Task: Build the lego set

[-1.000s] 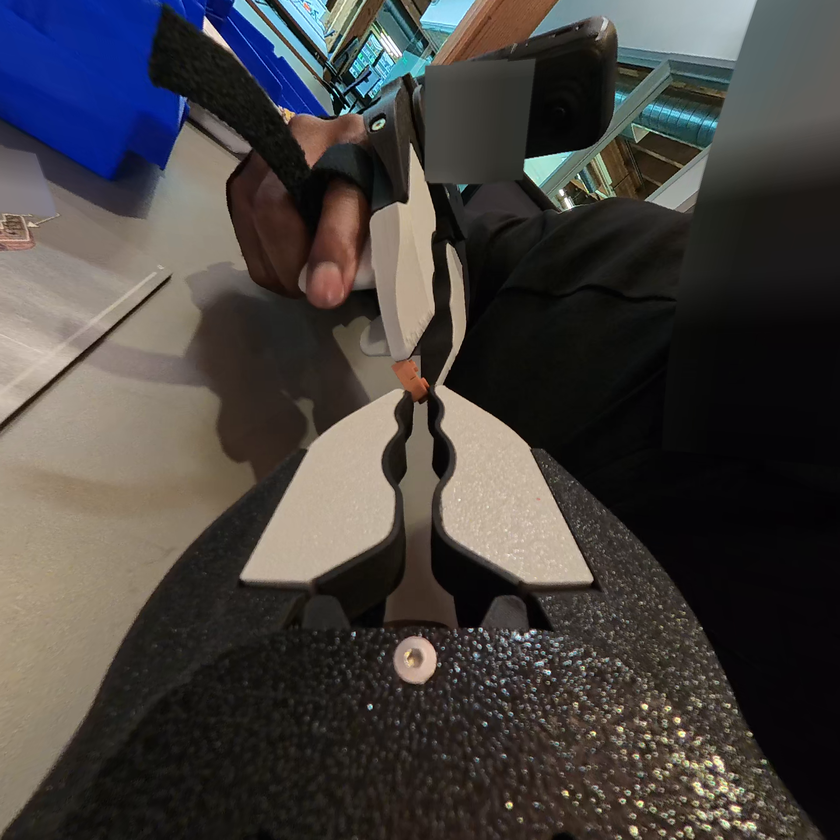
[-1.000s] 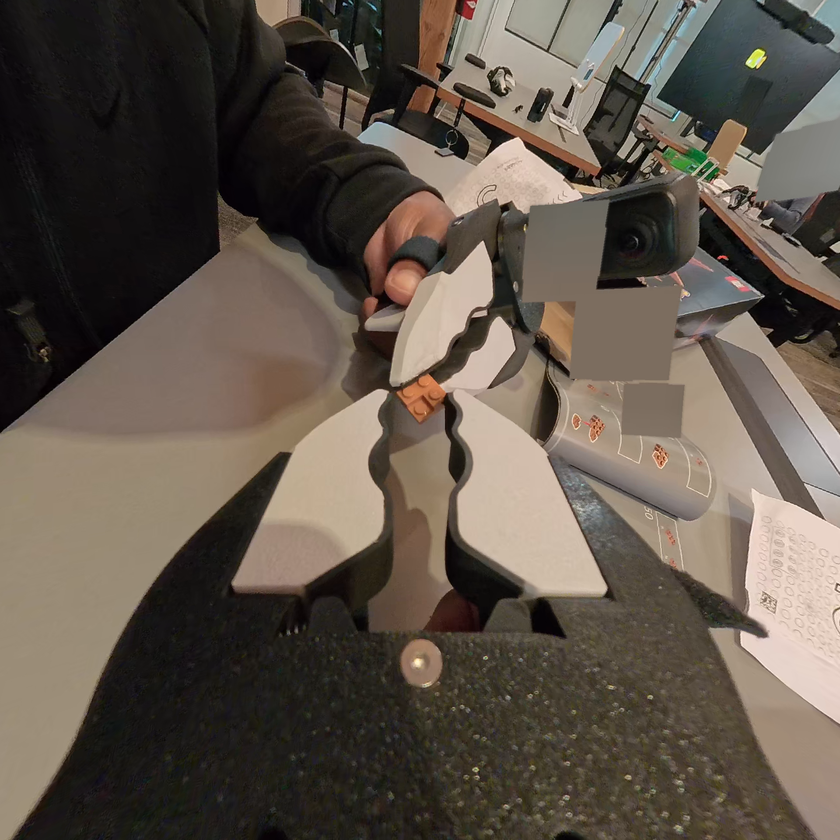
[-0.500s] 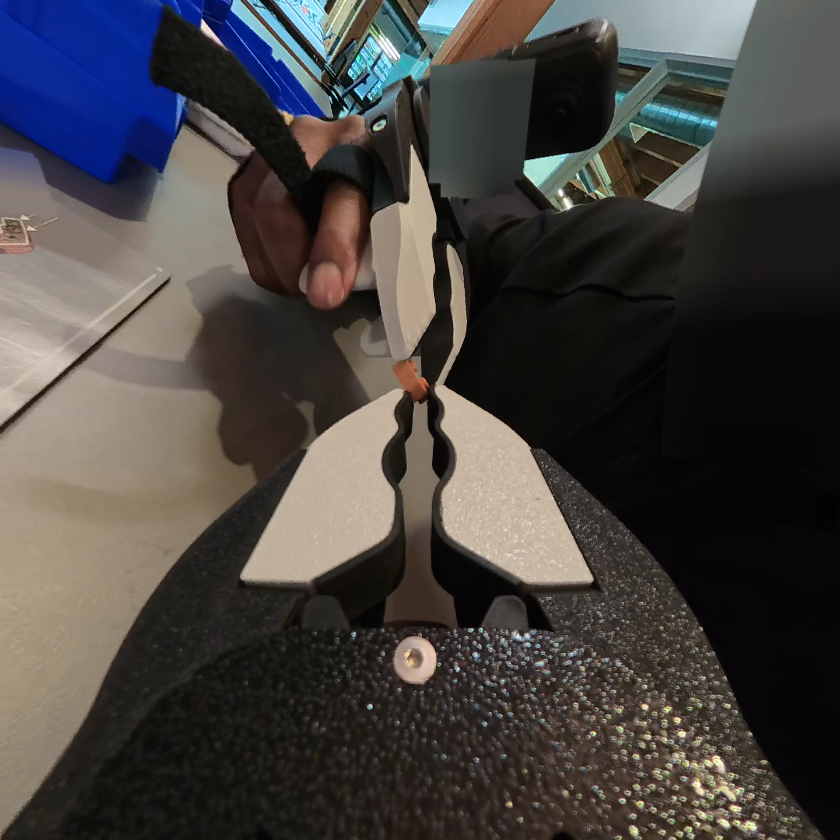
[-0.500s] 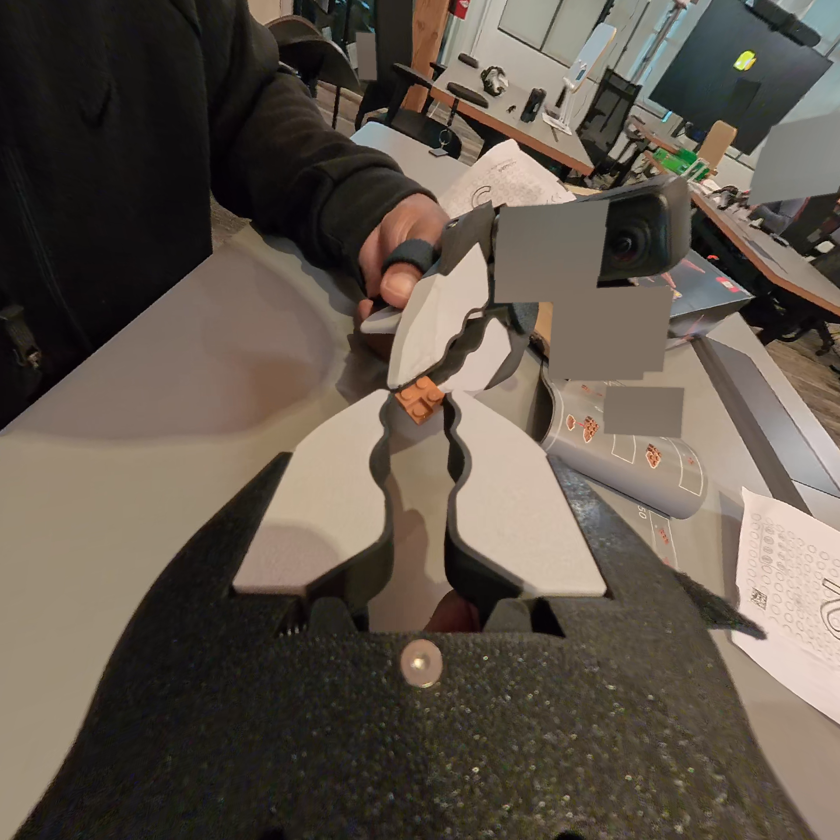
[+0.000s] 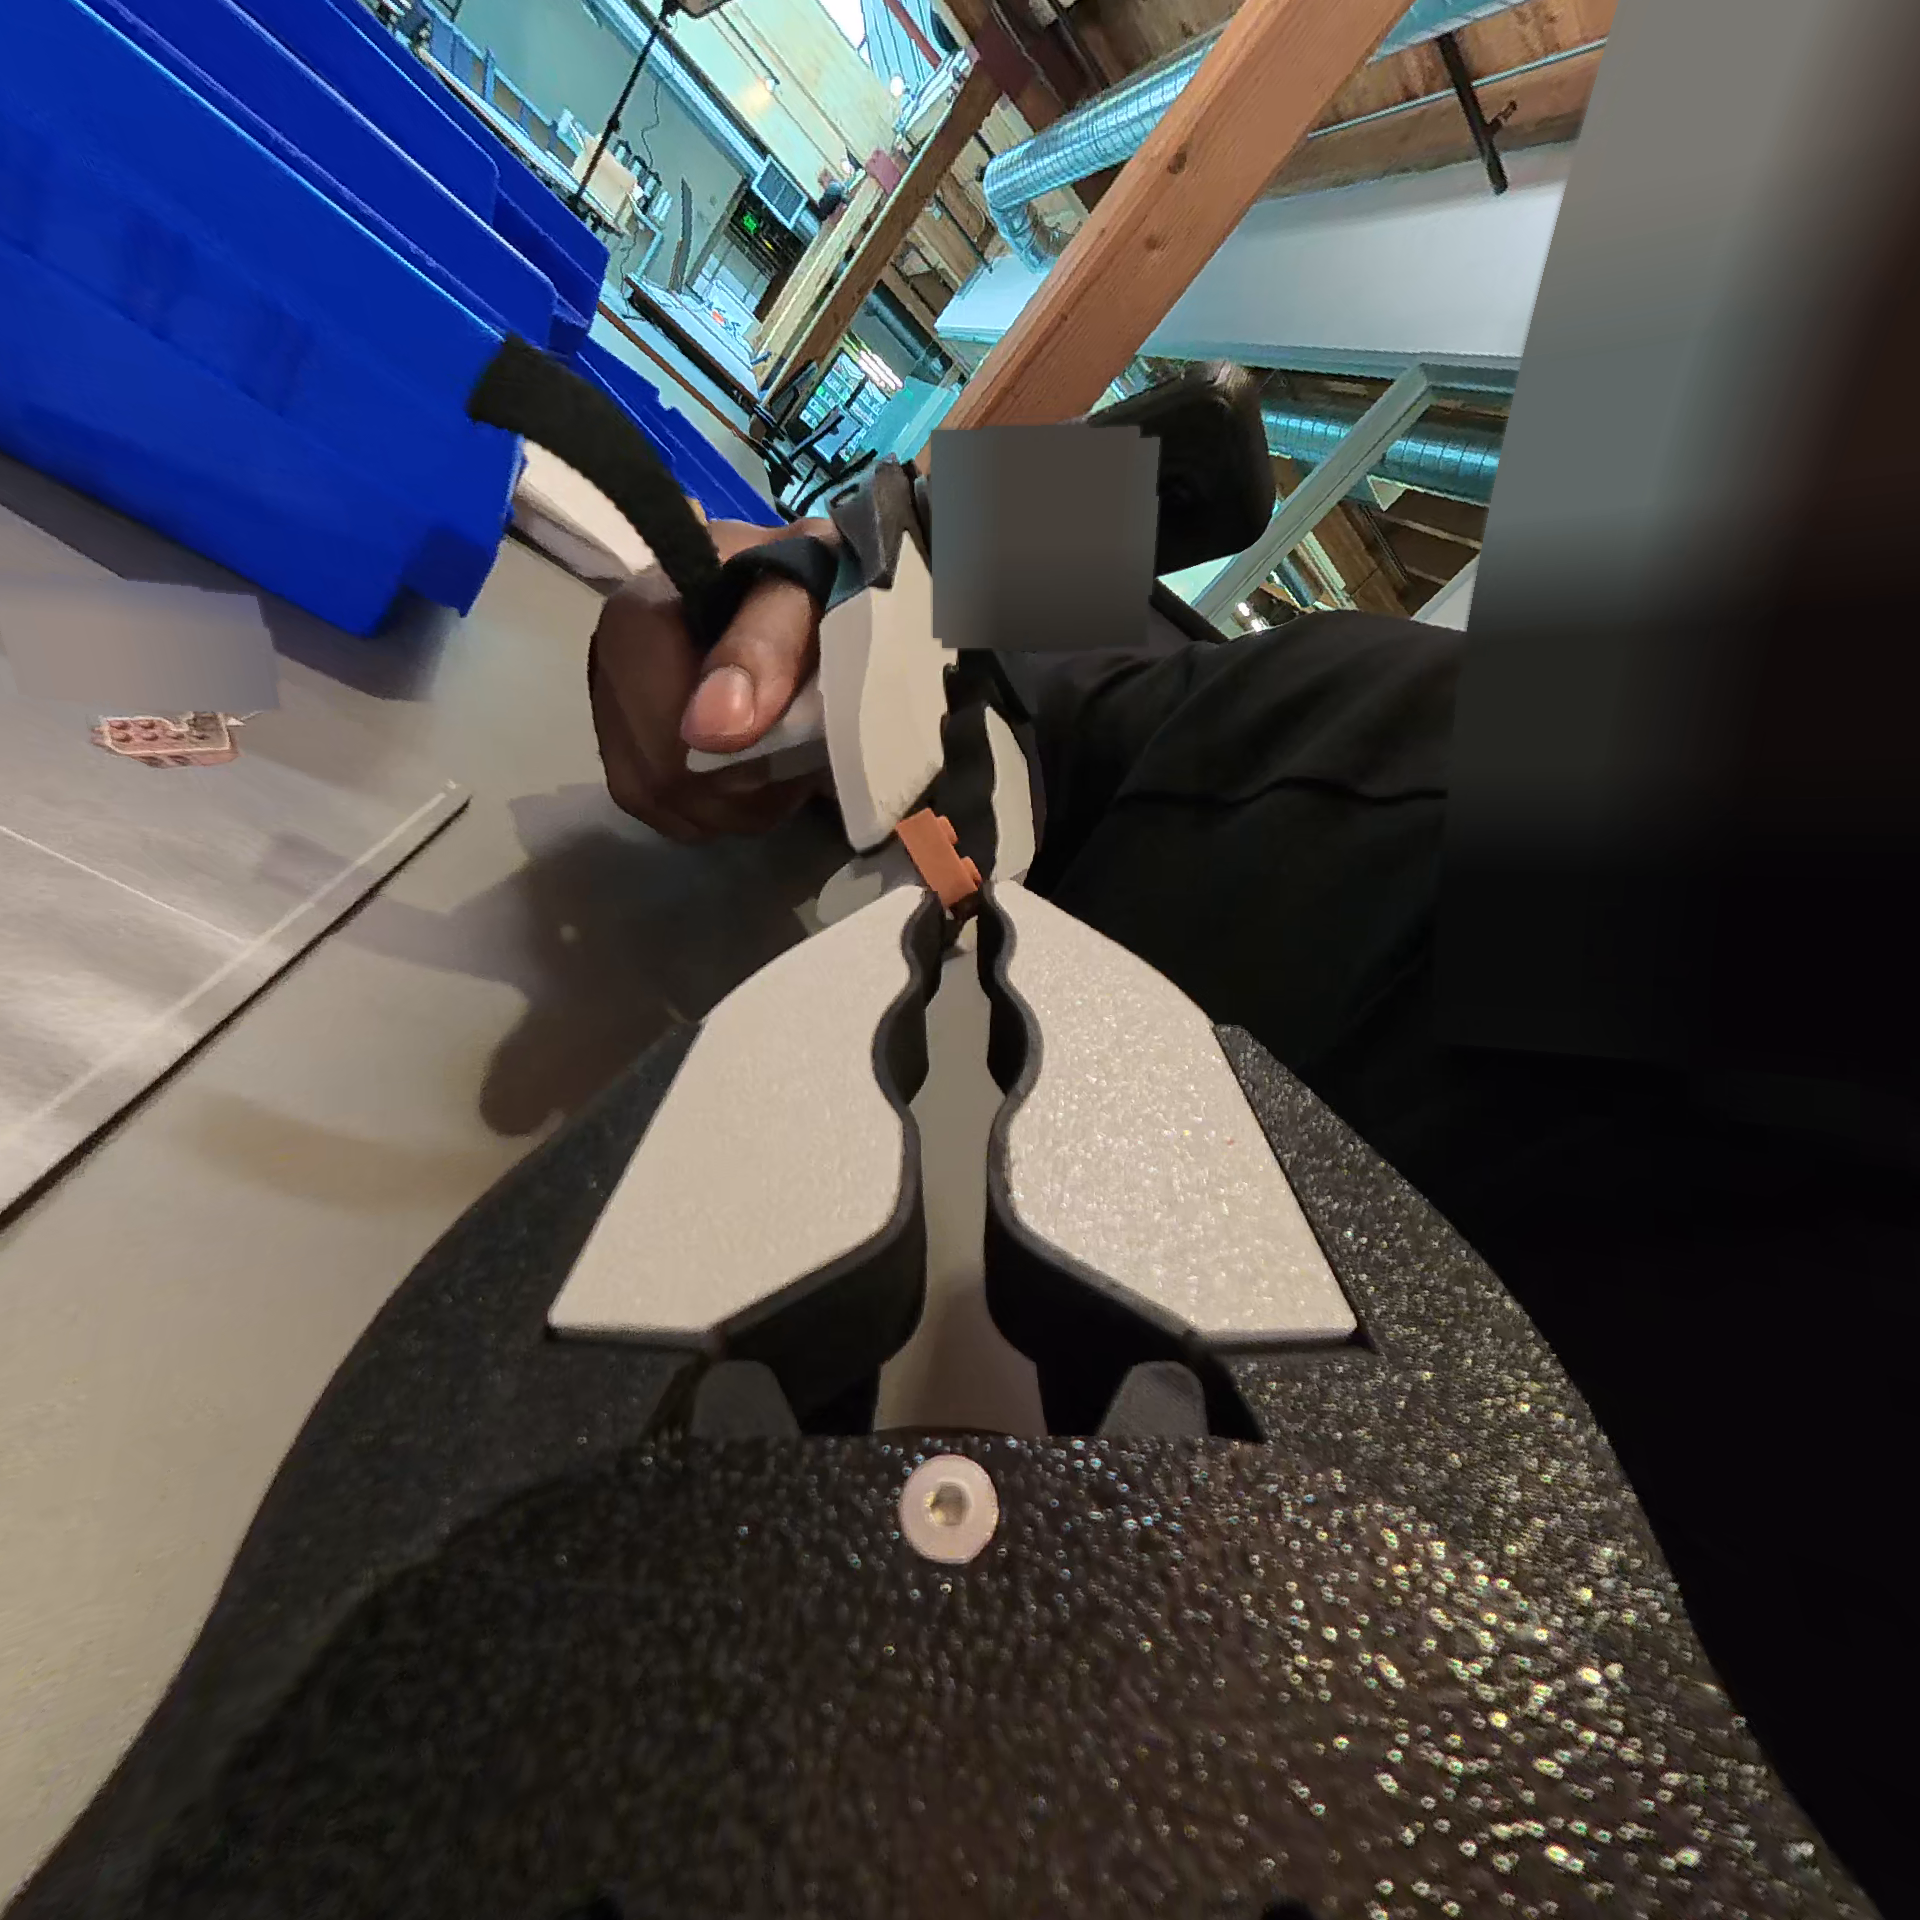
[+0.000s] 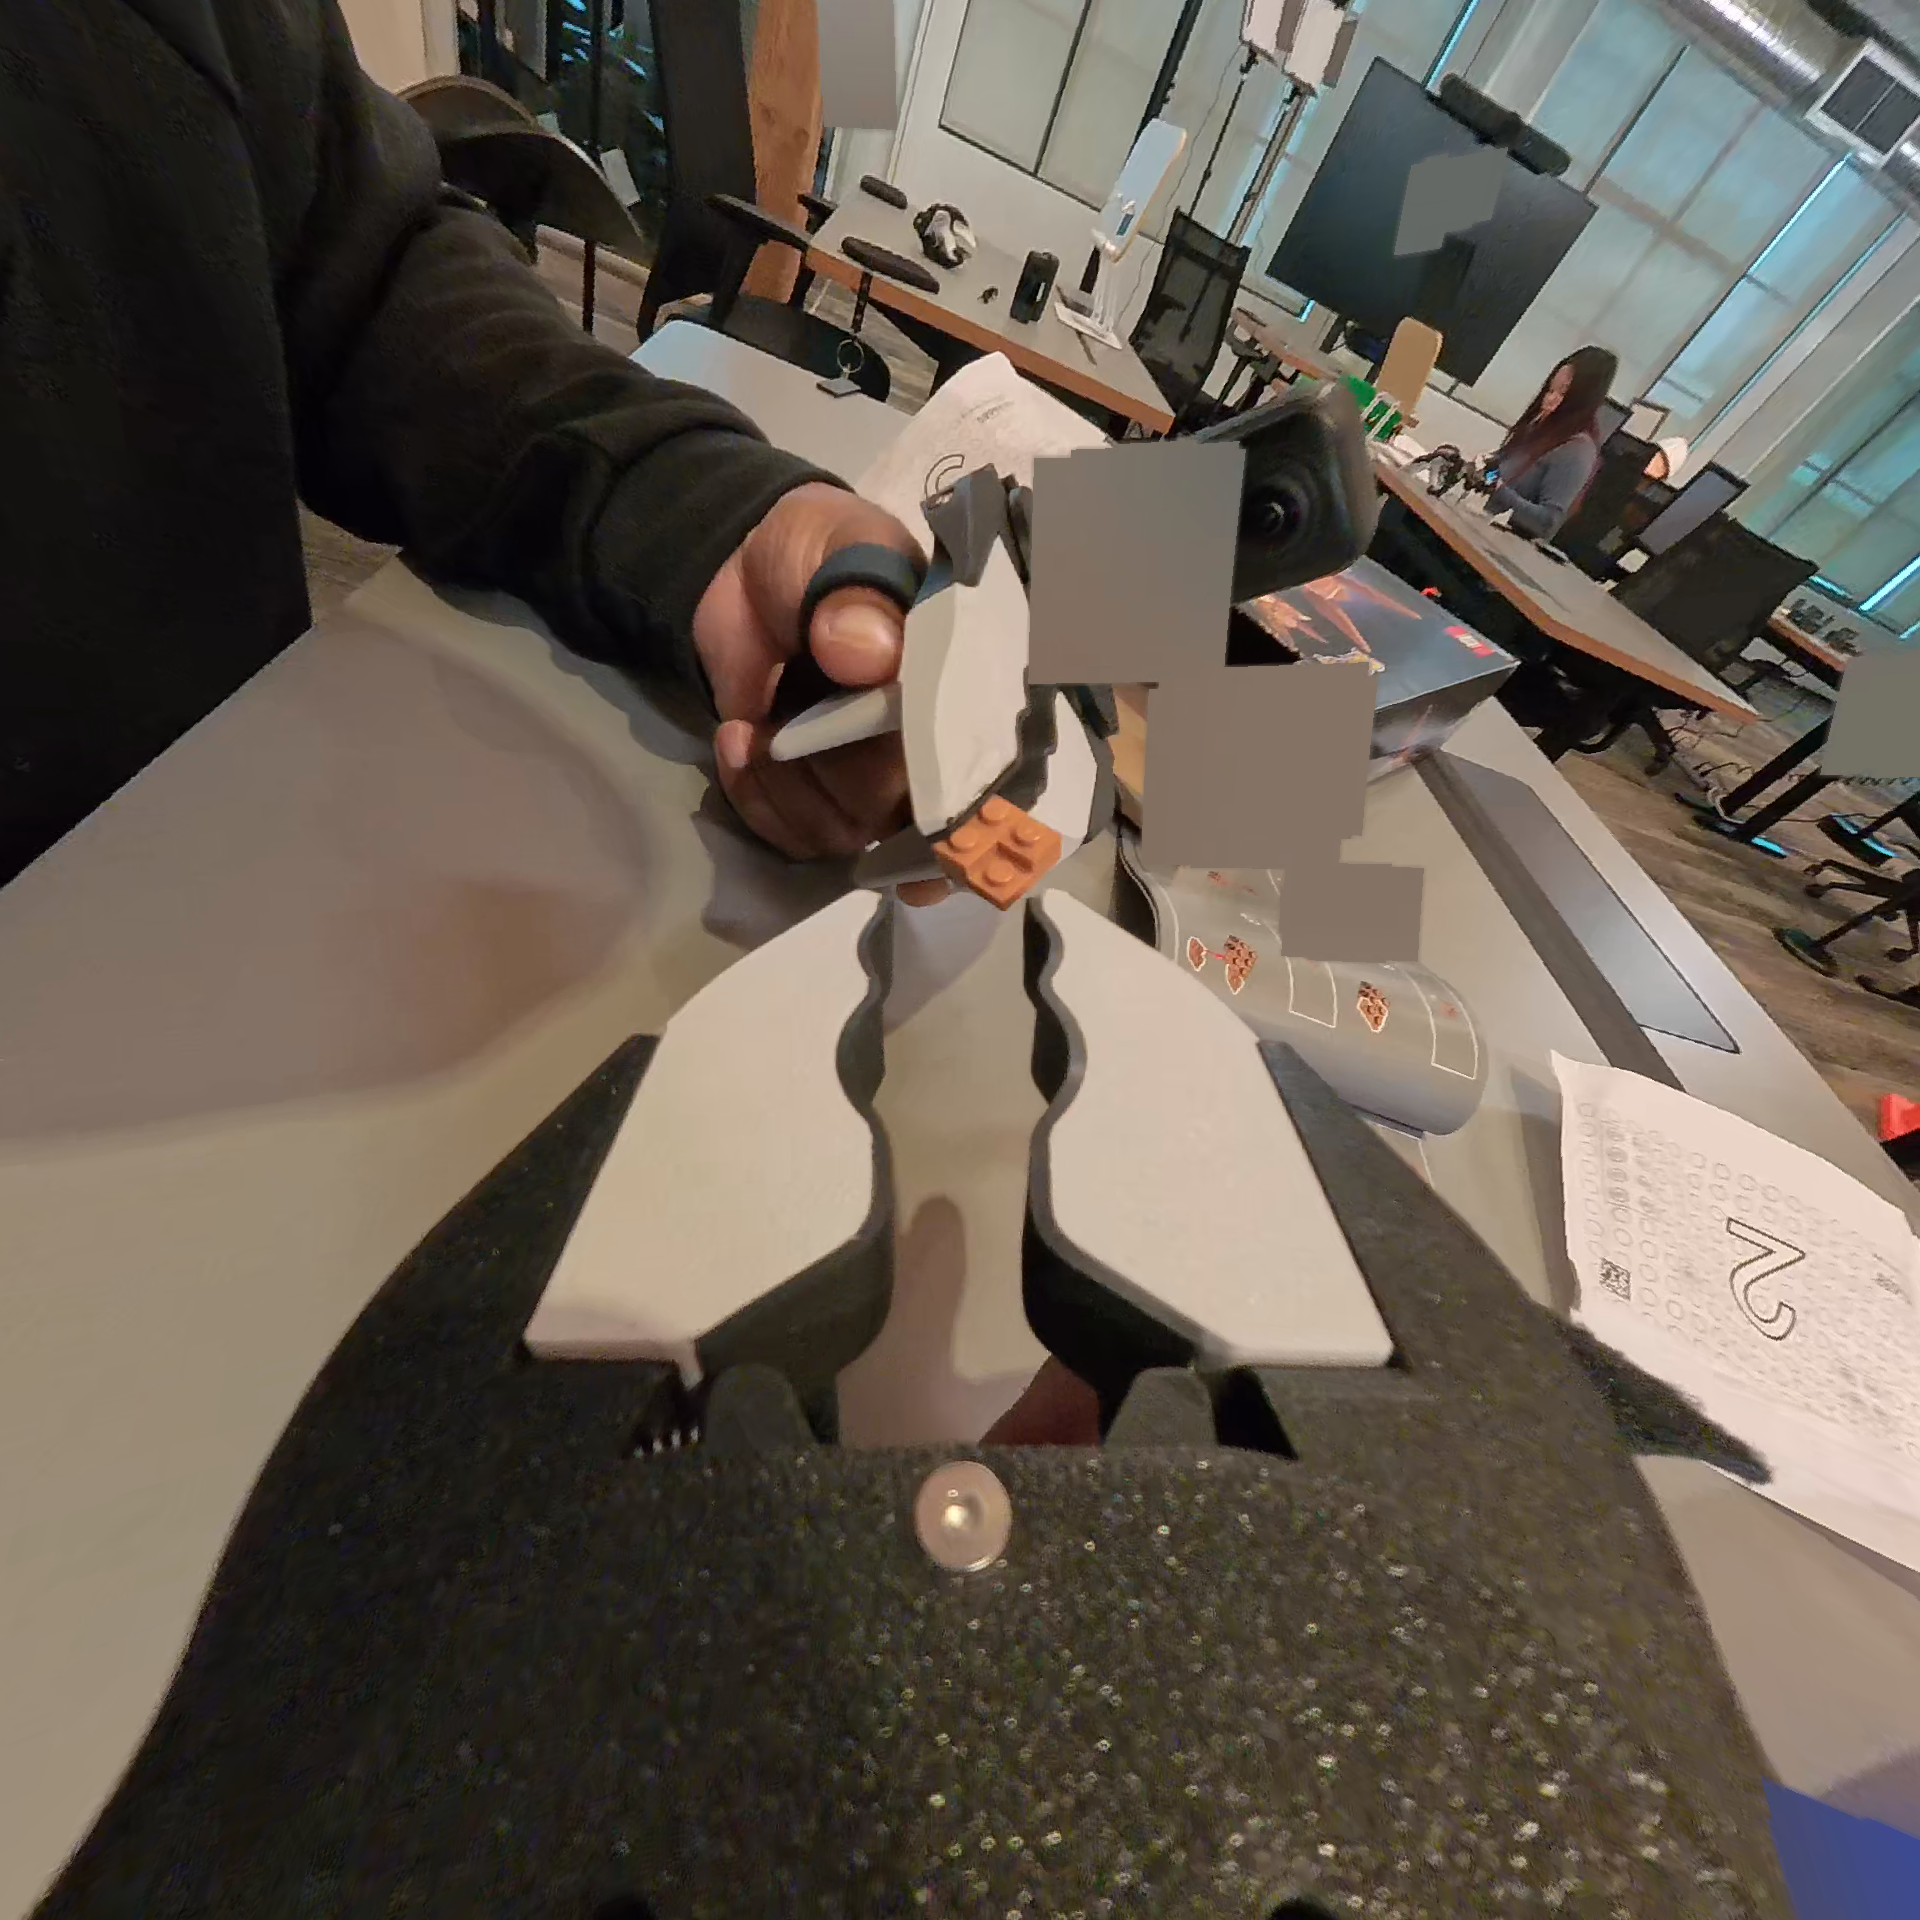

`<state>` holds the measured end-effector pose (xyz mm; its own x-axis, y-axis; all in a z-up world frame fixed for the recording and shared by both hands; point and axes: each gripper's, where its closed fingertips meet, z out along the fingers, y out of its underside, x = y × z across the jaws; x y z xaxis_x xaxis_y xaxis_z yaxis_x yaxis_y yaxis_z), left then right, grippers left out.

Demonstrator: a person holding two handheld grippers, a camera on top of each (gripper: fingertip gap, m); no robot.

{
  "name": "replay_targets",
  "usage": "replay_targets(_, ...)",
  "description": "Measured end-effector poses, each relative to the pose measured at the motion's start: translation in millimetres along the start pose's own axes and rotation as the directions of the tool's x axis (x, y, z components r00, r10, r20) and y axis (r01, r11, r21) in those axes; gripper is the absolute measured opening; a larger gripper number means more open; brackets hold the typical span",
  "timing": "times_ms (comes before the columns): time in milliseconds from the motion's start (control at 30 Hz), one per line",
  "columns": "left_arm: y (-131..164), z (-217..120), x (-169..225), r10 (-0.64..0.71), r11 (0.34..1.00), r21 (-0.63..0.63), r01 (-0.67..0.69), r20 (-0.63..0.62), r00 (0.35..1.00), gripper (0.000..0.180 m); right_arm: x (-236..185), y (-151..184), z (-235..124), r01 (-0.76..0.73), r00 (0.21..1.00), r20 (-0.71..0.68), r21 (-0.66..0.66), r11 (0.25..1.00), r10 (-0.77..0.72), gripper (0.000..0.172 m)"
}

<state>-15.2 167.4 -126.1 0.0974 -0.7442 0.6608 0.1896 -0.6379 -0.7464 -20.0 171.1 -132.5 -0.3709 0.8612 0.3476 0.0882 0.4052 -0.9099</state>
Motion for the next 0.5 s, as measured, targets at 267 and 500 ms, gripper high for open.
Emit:
replay_targets(267,-3.0,-1.7,-3.4,-0.007,1.000,0.019,0.006,0.019,1.000,0.006,4.1,-3.5,0.3,0.029,0.998,-0.055,0.014,0.999,-0.028,0.025)
replay_targets(500,-2.5,-1.2,-4.0,-0.003,1.000,0.016,0.003,0.026,1.000,0.006,3.0,-3.3,0.1,0.049,0.997,-0.058,0.010,0.999,-0.049,0.026)
